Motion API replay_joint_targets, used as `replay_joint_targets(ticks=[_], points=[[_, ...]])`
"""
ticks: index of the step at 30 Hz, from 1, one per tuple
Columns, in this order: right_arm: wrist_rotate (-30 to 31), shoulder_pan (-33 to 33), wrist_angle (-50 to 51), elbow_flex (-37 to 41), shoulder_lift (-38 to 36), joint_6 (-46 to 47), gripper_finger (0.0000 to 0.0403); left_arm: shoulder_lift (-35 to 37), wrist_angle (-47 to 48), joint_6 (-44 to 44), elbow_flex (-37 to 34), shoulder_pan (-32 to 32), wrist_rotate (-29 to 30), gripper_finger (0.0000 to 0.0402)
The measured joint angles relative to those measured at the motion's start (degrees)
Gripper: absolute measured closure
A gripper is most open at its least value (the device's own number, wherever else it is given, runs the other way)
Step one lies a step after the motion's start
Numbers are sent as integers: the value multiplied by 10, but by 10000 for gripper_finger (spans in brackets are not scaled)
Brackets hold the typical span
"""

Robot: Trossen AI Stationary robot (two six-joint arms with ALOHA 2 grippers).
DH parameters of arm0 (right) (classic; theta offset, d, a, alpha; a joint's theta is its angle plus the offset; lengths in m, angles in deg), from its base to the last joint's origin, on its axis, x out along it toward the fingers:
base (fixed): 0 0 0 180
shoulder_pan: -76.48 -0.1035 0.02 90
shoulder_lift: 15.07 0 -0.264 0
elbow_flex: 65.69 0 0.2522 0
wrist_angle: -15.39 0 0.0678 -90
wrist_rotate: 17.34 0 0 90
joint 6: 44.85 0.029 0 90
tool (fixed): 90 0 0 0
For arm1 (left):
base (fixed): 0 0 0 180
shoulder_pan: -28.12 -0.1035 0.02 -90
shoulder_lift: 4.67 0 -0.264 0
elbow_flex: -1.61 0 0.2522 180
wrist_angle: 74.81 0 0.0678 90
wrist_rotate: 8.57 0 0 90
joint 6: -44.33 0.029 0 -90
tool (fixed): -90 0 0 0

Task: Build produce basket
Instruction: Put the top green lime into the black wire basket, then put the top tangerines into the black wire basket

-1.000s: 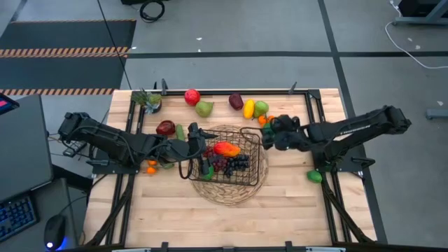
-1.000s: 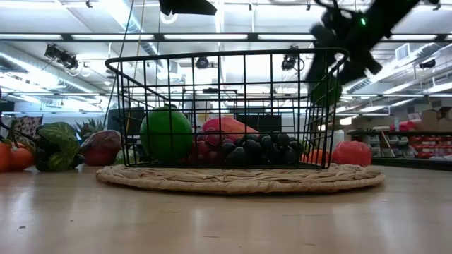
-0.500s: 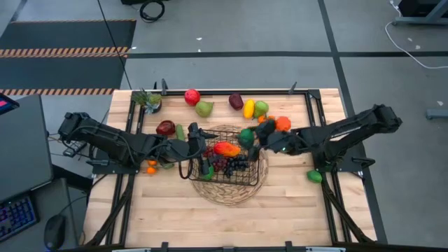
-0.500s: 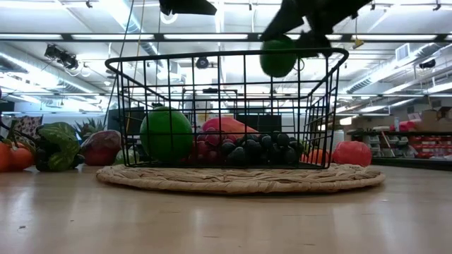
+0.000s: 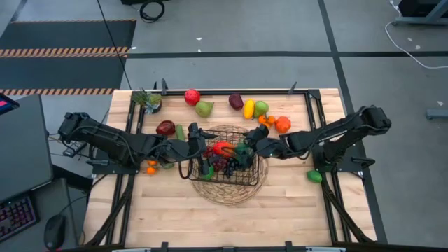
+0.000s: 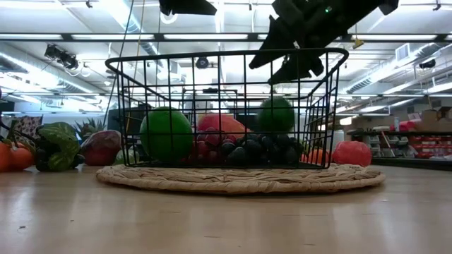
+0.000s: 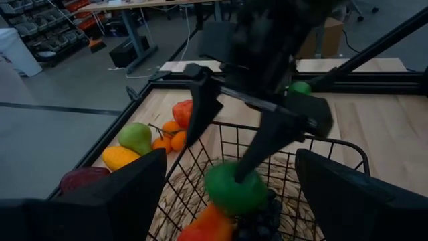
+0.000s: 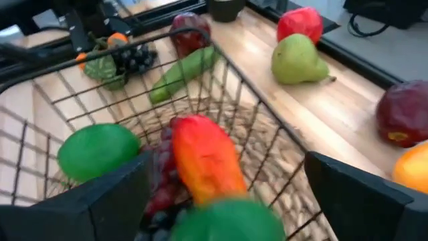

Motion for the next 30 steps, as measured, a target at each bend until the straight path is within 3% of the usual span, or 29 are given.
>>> replay_joint_targets(ticks=[7,13,16,23,30], points=[[19,15,10,0,-46,-45,5,0,0,0,0,0,0,65],[155,50,132,0,-110,-44,6,0,5,0,0,1,0,65],[182,80,198,0,-132,-5,9,0,5,0,0,1,0,65],[152,155,278,1,-122,17,19,0,5,-1,0,1,0,65],[78,244,218,58,-100,15,31,0,5,-5,0,3,-12,65]])
